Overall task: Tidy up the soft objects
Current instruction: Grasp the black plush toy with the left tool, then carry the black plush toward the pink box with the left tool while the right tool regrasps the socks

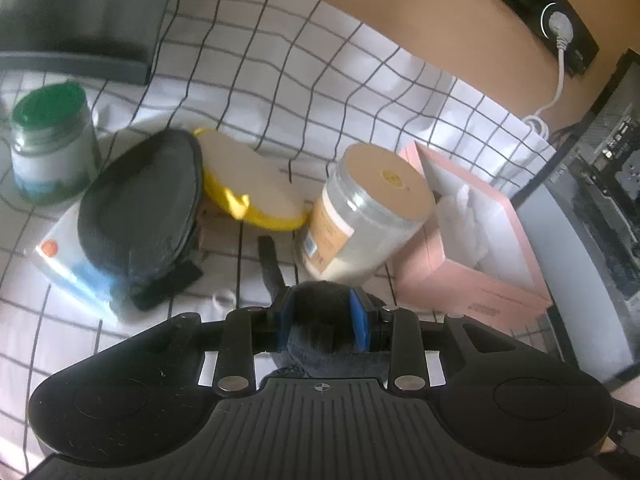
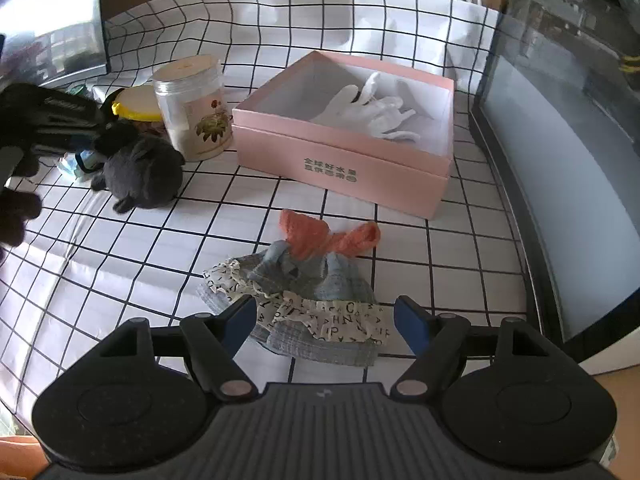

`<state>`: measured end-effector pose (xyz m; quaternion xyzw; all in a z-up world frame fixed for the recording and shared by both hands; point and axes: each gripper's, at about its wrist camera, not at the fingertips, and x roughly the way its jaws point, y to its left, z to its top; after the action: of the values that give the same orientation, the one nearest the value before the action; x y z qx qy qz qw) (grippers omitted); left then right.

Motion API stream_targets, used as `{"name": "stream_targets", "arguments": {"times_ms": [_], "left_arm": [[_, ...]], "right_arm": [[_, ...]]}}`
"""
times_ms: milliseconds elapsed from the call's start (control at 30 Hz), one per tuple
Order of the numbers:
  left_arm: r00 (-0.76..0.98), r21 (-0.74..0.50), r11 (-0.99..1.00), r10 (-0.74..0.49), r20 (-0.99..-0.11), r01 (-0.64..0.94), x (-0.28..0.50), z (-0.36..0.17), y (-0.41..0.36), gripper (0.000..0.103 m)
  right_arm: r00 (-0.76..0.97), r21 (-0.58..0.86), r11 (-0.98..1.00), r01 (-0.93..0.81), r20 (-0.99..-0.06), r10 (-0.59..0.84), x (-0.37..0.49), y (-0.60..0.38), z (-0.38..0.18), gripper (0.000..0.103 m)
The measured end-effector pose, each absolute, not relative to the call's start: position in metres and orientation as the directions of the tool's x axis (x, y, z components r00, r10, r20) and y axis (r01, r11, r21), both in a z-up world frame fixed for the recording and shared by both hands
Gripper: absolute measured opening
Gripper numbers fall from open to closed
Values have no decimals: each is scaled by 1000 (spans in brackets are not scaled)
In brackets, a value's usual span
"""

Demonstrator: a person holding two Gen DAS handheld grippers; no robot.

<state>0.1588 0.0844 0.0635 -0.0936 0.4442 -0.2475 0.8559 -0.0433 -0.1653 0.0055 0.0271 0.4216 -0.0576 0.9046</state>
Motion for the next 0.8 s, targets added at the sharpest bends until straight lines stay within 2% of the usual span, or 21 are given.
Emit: {"name": "stream_targets", "arguments": {"times_ms": [133,200,233,300,367,433,500,567,700,733,800], "left_arm": [[336,-450,796,-587,-737,403,152,63,92,34],[293,-440,775,-596,-747,454,144,61,91,35],[306,-414,779,-584,-751,470,139,61,90,40],[381,-343,806,-546,-746,483,129,66,88,42],[491,-277,824,-528,-693,495,119,81,88,40],[555,-240,808,-554,-621,538,110,97,85,40],[553,-185,770,-582,-596,611,104,107,71,40],[526,-67,716,-570,-631,695,98,105,47,41],[548,200,604,-471,-692,772,87,77,14,42],[542,225,580,-459,-704,783,87,71,10,42],[533,265,530,-455,-713,806,84,62,2,50]], "right_arm": [[648,8,994,113,-758,-68,-42,-161,7,76],[657,1,995,96,-752,-62,-39,-155,9,76],[660,-3,996,90,-749,-62,-37,-152,10,76],[662,-8,997,79,-747,-58,-34,-147,12,76],[666,-19,998,58,-744,-53,-33,-141,13,76],[671,-38,999,35,-739,-52,-34,-138,13,77],[672,-47,999,28,-738,-54,-33,-136,13,77],[670,-41,999,31,-741,-51,-32,-137,12,77],[675,-34,999,38,-736,-51,-35,-141,11,77],[674,-30,999,45,-737,-53,-36,-143,11,77],[669,-23,998,61,-741,-57,-36,-147,8,77]]}}
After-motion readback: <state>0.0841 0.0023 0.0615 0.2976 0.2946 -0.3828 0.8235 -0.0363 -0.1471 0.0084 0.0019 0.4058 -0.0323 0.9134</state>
